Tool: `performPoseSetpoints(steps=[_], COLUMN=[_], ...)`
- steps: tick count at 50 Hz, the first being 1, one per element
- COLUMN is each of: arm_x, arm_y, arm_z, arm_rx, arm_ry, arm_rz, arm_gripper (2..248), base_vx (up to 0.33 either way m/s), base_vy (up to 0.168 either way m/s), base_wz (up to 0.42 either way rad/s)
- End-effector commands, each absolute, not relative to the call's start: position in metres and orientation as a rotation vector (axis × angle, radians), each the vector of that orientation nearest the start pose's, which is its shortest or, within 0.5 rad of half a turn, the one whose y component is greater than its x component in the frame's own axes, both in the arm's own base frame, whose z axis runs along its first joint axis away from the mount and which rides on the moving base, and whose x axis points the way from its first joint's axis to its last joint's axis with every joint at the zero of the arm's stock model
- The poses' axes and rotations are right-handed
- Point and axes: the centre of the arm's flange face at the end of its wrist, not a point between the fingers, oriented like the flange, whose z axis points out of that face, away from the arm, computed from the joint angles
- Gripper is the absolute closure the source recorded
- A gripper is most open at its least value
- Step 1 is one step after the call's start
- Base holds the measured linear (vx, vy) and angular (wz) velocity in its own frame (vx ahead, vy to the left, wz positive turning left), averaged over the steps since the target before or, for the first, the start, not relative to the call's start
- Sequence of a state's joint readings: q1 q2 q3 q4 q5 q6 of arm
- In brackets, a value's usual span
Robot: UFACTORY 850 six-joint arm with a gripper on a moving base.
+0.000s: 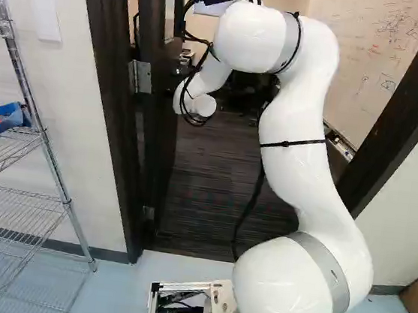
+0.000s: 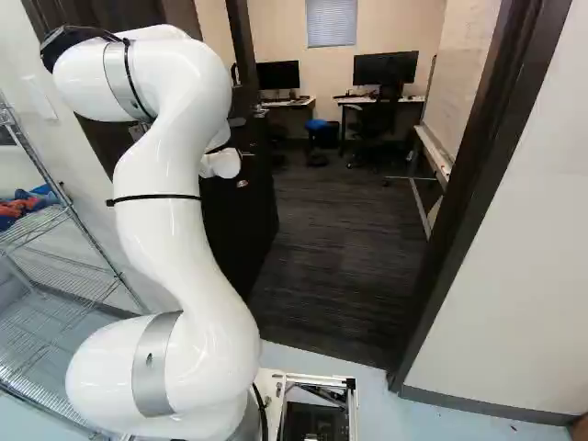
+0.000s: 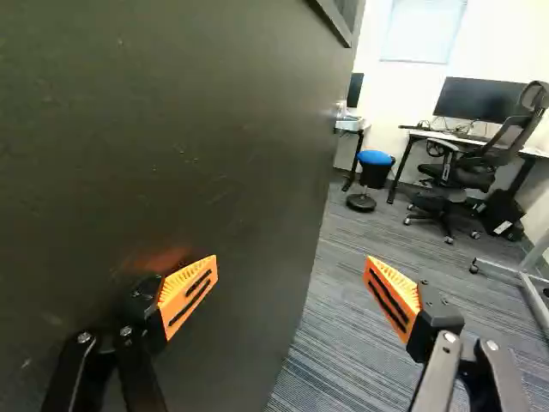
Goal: Open the door and move inside
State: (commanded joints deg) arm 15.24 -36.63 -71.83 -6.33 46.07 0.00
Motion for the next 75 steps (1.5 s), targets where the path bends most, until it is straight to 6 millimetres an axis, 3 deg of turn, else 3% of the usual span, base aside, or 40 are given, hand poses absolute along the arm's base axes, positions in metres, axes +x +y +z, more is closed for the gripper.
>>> performPoseSetpoints(steps=[31,75], arm_x=[0.663,0.648], arm_y=[0.191,0.121], arm_z=[0.401,0.407], arm_rx=[-2.206,-2.292], arm_ry=[-0.467,-0.369], arm_rz=[-1.912,-1.93], arm_gripper=[3,3], base_vx=[0.0,0.0], base_vy=[0.0,0.0], base_wz=[0.0,0.0])
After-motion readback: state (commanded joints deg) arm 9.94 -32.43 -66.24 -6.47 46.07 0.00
